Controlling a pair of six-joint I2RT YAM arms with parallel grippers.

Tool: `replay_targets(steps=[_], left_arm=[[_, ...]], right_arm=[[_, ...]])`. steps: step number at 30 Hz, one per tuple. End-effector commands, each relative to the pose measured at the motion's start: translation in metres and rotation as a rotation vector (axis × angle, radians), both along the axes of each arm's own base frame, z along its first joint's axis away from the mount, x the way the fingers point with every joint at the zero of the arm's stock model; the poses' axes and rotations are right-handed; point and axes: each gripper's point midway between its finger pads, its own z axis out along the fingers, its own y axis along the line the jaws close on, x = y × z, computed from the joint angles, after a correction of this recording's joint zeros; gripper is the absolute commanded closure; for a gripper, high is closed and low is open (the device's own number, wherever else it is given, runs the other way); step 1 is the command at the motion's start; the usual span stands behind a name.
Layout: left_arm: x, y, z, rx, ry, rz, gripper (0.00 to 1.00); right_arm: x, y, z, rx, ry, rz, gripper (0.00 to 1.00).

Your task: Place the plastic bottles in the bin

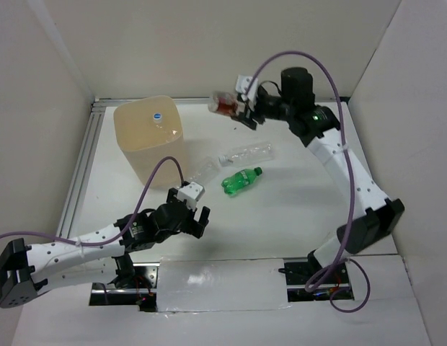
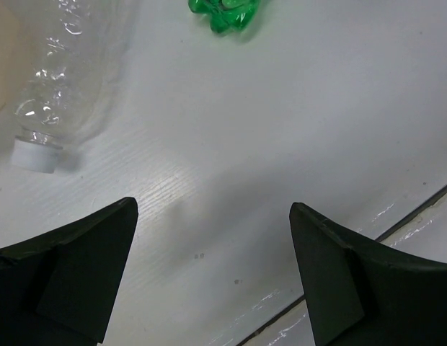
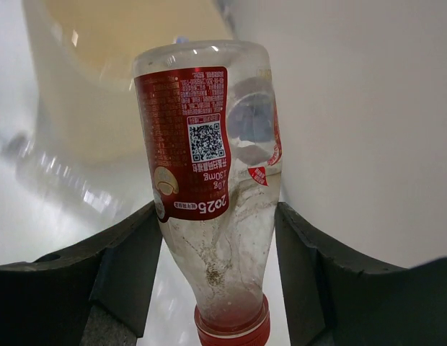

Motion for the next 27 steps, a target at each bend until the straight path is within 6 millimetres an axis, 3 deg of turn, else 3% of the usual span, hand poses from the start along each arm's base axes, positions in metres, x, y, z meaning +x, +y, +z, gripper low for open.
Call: replay_targets(steps=[1,2,3,4,5,6,7,8,9,10,11,13,15,16,17,19,21,23,26,27], left_arm=[[-0.001,-0.015,0.01,-0.091,-0.001,0.004,0.01],[-0.002,-0.014,0.004,-0.068,0.011,0.004,0.01],[-0.003,-0.014,0.004,-0.065,0.006,0.004,0.01],[-0.005,-0.016,0.004,-0.073,0.011,-0.001,0.02],[-0.005,-0.014,0.003,-0.061,0.009,0.009,0.02],[-0.005,-0.012,-0.001,-0.053,0.013,0.009,0.02],[-0.009,-0.013,-0.003,-0.052,0.023,0.004,0.02],[-0.009,-0.013,-0.003,-0.058,0.027,0.009,0.02],[-0.01,-0.014,-0.002,-0.056,0.022,0.007,0.02],[-0.013,-0.014,-0.006,-0.054,0.03,0.003,0.02],[-0.011,-0.012,-0.006,-0.051,0.023,0.014,0.02],[-0.01,-0.011,-0.005,-0.048,0.017,0.023,0.02],[-0.009,-0.01,-0.005,-0.046,0.012,0.03,0.02],[-0.009,-0.01,-0.005,-0.04,0.007,0.025,0.02],[-0.007,-0.012,-0.006,-0.017,0.003,0.015,0.01],[-0.001,-0.012,-0.003,0.016,-0.027,0.015,0.01],[0.005,-0.015,0.0,0.047,-0.05,0.017,0.01],[0.014,-0.018,0.005,0.07,-0.091,0.023,0.01],[0.031,-0.023,0.01,0.128,-0.119,0.02,0.01],[0.042,-0.026,0.019,0.126,-0.142,0.014,0.01]], right_arm=[[0.023,0.077,0.024,0.121,0.003,0.08,0.74],[0.023,0.093,0.061,0.18,-0.067,0.113,0.74],[0.024,0.108,0.067,0.2,-0.069,0.133,0.74],[0.028,0.137,0.047,0.202,-0.016,0.164,0.73],[0.027,0.15,0.073,0.252,-0.067,0.186,0.73],[0.026,0.163,0.074,0.267,-0.067,0.203,0.73],[0.027,0.187,0.058,0.264,-0.042,0.232,0.71],[0.026,0.198,0.056,0.271,-0.033,0.246,0.7],[0.022,0.206,0.074,0.299,-0.073,0.265,0.68],[0.019,0.215,0.069,0.302,-0.045,0.282,0.68],[0.021,0.228,0.05,0.29,-0.004,0.298,0.66],[0.016,0.236,0.046,0.304,0.032,0.318,0.59],[0.019,0.242,0.035,0.315,0.059,0.324,0.5],[0.017,0.249,0.024,0.307,0.089,0.328,0.36],[0.019,0.252,0.018,0.312,0.112,0.323,0.28],[0.021,0.25,0.027,0.328,0.102,0.3,0.09],[0.026,0.242,0.033,0.339,0.103,0.284,0.03],[0.032,0.228,0.053,0.38,0.095,0.251,0.0],[0.051,0.192,0.077,0.411,0.078,0.181,0.0],[0.066,0.168,0.088,0.426,0.06,0.099,0.0]])
